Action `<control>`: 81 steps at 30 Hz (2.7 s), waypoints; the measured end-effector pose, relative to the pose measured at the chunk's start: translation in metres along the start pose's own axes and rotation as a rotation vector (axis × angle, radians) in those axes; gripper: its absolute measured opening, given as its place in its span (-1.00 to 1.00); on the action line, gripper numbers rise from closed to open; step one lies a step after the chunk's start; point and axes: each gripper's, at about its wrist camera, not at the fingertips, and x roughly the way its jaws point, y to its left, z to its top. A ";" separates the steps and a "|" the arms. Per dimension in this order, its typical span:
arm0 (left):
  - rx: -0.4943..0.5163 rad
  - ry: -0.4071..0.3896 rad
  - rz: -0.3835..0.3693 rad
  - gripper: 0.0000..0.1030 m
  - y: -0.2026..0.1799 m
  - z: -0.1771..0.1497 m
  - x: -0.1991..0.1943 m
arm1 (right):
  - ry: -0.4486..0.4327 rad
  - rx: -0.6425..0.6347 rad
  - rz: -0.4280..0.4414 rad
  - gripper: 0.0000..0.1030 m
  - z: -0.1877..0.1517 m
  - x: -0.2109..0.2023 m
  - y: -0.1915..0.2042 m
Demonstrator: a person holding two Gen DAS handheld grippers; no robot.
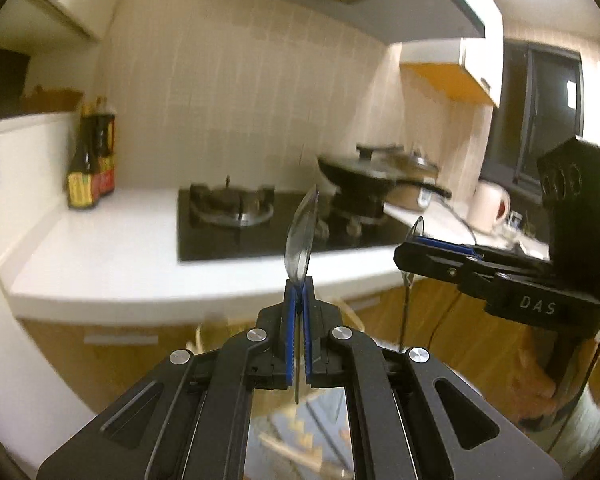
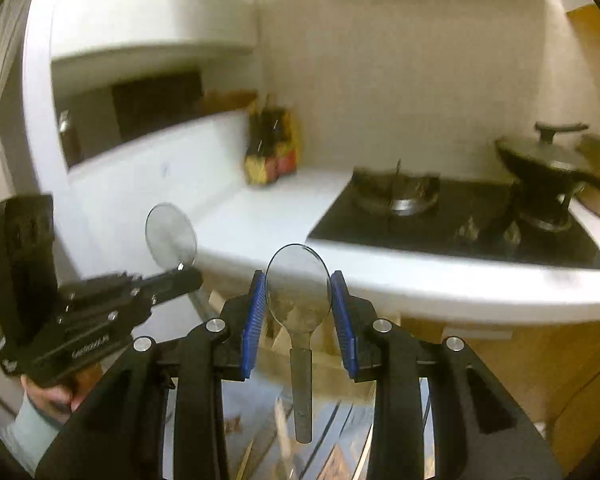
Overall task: Organize utensils
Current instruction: 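Lift the right spoon over the basket and open both grippers to drop the spoons, then move both open grippers back down toward the remaining utensils, then grasp a clear spoon with the right gripper while the left gripper grasps a single chopstick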
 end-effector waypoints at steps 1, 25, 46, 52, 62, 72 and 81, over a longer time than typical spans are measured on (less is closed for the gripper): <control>0.000 -0.020 -0.001 -0.97 -0.001 0.005 0.003 | -0.033 0.004 -0.009 -0.43 0.005 -0.001 -0.003; -0.010 0.003 0.014 -0.97 0.025 -0.032 0.082 | -0.111 0.031 -0.115 -0.41 -0.033 0.070 -0.060; -0.027 0.105 0.004 0.13 0.011 -0.062 -0.003 | 0.049 0.044 -0.126 0.37 -0.076 -0.008 -0.033; -0.043 0.183 0.059 0.13 0.006 -0.079 -0.020 | 0.154 0.021 -0.127 0.37 -0.091 -0.019 -0.019; -0.170 0.404 0.095 0.09 0.019 -0.131 -0.011 | 0.488 0.061 -0.108 0.37 -0.157 0.010 -0.015; -0.272 0.607 0.027 -0.33 0.022 -0.190 0.018 | 0.728 0.066 -0.009 0.09 -0.210 0.043 -0.003; -0.266 0.684 0.031 -0.40 0.013 -0.216 0.043 | 0.772 -0.047 -0.034 -0.32 -0.231 0.067 0.019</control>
